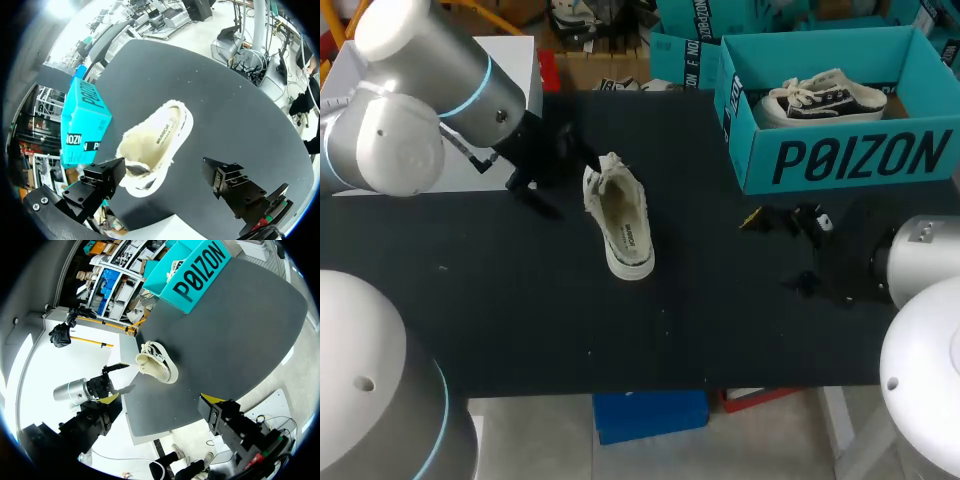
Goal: Take the shoe out of the shoebox, open the shoe tongue, remove and reinsert the insole, then place the shoe into the shoebox
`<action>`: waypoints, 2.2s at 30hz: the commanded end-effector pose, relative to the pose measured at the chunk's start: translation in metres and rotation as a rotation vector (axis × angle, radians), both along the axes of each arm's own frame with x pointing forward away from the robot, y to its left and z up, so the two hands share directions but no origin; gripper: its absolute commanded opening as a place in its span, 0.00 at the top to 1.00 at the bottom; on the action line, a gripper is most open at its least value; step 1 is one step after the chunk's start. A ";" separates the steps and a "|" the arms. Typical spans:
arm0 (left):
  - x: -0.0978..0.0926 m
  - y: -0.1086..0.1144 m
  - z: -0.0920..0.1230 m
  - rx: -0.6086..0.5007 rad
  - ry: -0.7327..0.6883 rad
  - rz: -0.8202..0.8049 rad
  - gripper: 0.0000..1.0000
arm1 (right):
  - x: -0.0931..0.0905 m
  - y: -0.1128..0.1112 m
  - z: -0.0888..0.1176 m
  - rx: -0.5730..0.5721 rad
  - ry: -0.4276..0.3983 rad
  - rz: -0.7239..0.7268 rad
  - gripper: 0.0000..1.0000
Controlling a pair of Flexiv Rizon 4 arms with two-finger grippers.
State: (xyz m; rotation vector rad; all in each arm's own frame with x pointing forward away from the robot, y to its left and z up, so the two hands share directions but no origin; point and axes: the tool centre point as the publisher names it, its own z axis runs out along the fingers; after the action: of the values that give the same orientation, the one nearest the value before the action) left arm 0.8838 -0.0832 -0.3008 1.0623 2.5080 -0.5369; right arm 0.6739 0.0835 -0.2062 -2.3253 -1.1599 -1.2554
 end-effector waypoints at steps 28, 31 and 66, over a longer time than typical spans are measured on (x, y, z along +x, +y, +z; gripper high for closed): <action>0.078 -0.048 -0.023 -0.113 -0.086 0.073 1.00 | -0.005 -0.008 -0.002 0.029 0.017 0.022 0.00; 0.081 -0.053 -0.026 -0.117 -0.079 0.067 1.00 | -0.005 -0.008 -0.002 0.029 0.017 0.022 0.00; 0.061 -0.050 -0.040 -0.148 0.004 0.068 0.86 | -0.005 -0.008 -0.002 0.029 0.017 0.022 0.00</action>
State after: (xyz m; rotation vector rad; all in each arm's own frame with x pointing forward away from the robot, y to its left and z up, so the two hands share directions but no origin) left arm 0.9427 -0.1283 -0.3381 0.9166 2.4587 -0.6918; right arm 0.6739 0.0835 -0.2062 -2.3253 -1.1598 -1.2554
